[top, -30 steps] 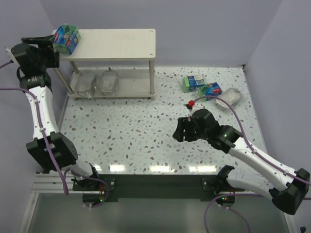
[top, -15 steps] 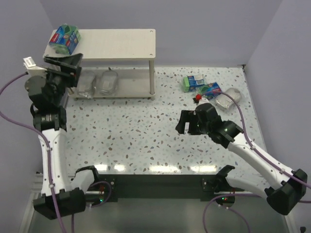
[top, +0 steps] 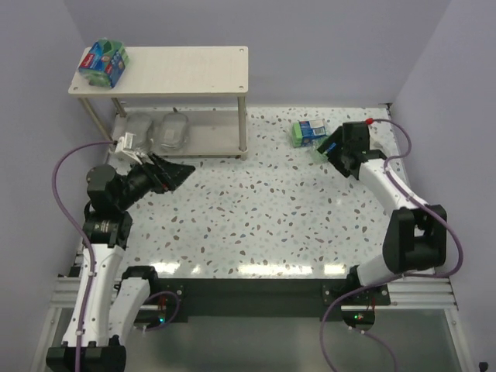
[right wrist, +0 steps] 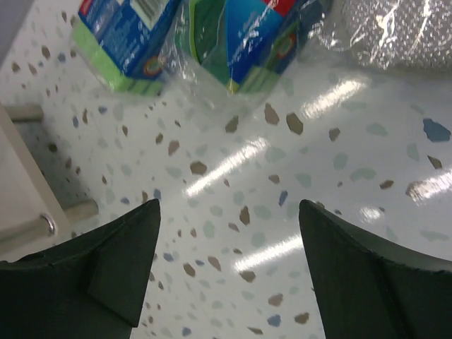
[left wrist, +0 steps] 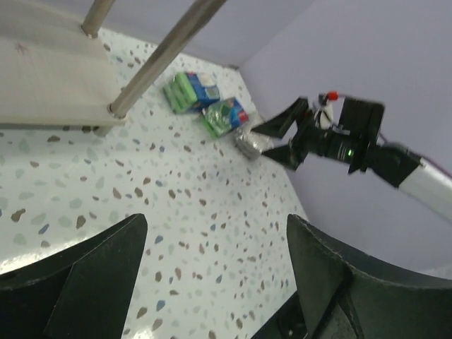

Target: Place and organize the cleaning sponges onto the shelf

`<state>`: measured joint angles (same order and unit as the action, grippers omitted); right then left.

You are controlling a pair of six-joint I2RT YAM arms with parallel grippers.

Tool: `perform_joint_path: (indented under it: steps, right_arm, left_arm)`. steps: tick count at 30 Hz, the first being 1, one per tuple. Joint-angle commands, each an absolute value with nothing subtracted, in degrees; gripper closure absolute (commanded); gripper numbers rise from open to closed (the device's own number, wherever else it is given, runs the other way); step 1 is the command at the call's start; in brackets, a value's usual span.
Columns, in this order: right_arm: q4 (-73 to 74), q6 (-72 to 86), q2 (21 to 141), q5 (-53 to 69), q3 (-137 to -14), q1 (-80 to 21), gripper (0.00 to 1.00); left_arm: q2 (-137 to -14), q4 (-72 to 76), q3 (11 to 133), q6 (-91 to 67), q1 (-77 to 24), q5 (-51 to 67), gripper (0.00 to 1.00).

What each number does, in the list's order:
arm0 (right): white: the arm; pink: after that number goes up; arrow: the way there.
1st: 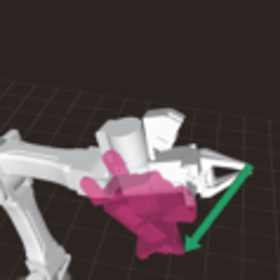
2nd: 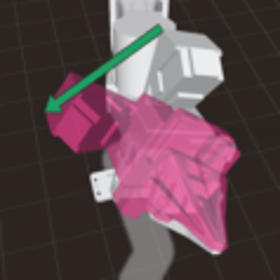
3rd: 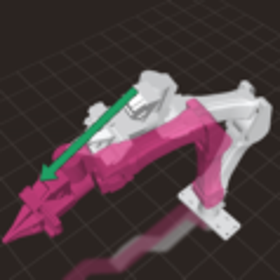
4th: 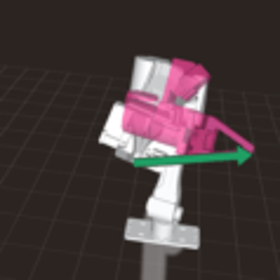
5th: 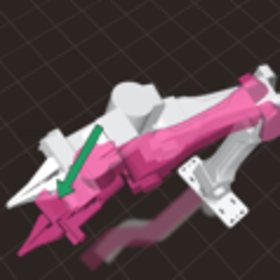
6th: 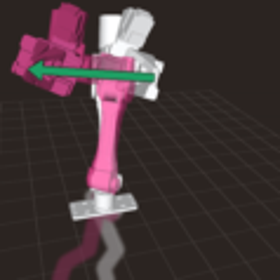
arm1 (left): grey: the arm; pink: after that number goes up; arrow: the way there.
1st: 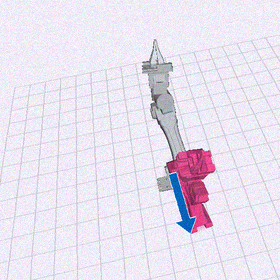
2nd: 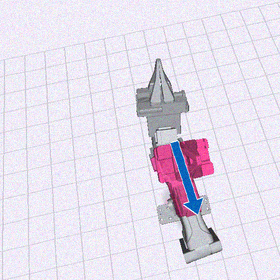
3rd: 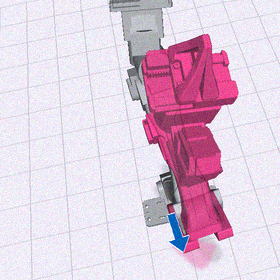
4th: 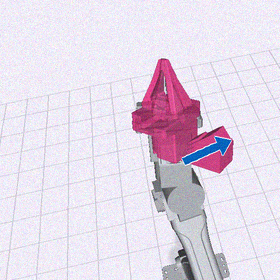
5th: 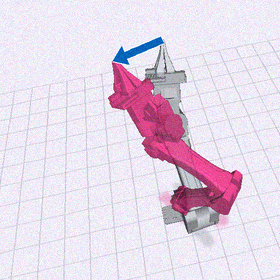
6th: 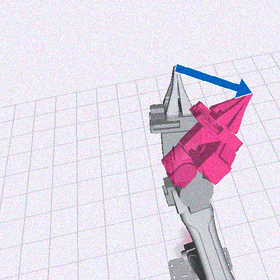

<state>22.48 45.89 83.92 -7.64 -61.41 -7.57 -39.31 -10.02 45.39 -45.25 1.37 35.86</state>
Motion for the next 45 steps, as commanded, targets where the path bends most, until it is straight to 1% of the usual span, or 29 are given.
perform_joint_path:
  steps: [1,6,8,12,17,20,21,22,23,25,26,29,32,34,40,42,45]
  right_arm:
    - [14.6,55.87,89.63,-11.86,-66.78,-5.1,0.18]
    - [14.76,64.14,98.68,-16.16,-72.23,-3.6,0.23]
    - [14.77,66.43,100.36,-17.14,-72.86,-3.43,0.23]
    - [10.9,70.04,103.7,-17.32,-73.21,-3.34,0.29]
    - [12.66,72.16,108.97,-16.96,-76.9,-3.34,0.33]
    - [11.96,72.16,109.86,-16.79,-76.38,-3.43,0.44]
    - [11.0,71.64,110.04,-16.79,-75.68,-3.43,0.54]
    - [10.9,71.37,110.04,-16.79,-75.41,-3.43,0.6]
    - [10.64,71.02,110.04,-16.79,-75.15,-3.34,0.69]
    - [9.85,70.31,109.6,-16.09,-73.48,-3.34,0.77]
    - [9.5,70.05,108.99,-15.82,-72.61,-3.34,0.83]
    - [5.72,68.73,106.09,-13.81,-67.95,-3.43,0.93]
    - [3.87,66.8,102.67,-11.34,-64.35,-3.43,0.98]
    - [2.82,66.27,98.64,-9.59,-60.48,-3.43,1.0]
    - [-1.75,63.72,89.67,0.43,-51.51,-5.0,1.0]
    - [-2.46,62.93,87.9,3.6,-49.32,-7.28,1.0]
    - [-3.59,64.67,84.56,2.64,-45.55,-16.31,1.0]
  left_arm:
    - [-42.79,-13.96,42.63,-33.95,0.53,44.55,0.15]
    - [-45.61,-15.03,40.61,-29.27,-1.58,46.49,0.15]
    - [-45.79,-14.94,40.17,-28.83,-1.67,46.76,0.15]
    - [-45.7,-15.12,38.76,-27.69,-1.76,46.93,0.15]
    - [-45.26,-15.03,35.95,-27.69,-1.93,47.46,0.16]
    - [-44.83,-15.47,34.9,-27.42,-1.93,46.94,0.17]
    - [-44.65,-15.29,34.63,-27.42,-1.93,46.76,0.17]
    - [-44.74,-15.38,34.28,-27.42,-1.93,46.67,0.17]
    - [-44.65,-15.38,34.1,-27.42,-1.93,46.58,0.17]
    - [-44.82,-15.56,33.58,-27.16,-1.93,46.58,0.18]
    - [-44.91,-15.64,33.49,-27.07,-1.93,46.58,0.18]
    - [-45.09,-15.64,33.31,-26.46,-2.2,47.2,0.18]
    - [-45.7,-15.47,33.75,-26.01,-3.07,47.37,0.18]
    - [-46.14,-14.68,33.75,-26.36,-3.6,47.02,0.18]
    - [-47.99,-7.22,30.33,-32.33,-6.24,44.48,0.18]
    - [-48.69,-2.49,28.4,-35.75,-7.9,41.68,0.16]
    - [-50.79,3.4,26.64,-39.89,-11.33,35.8,0.13]
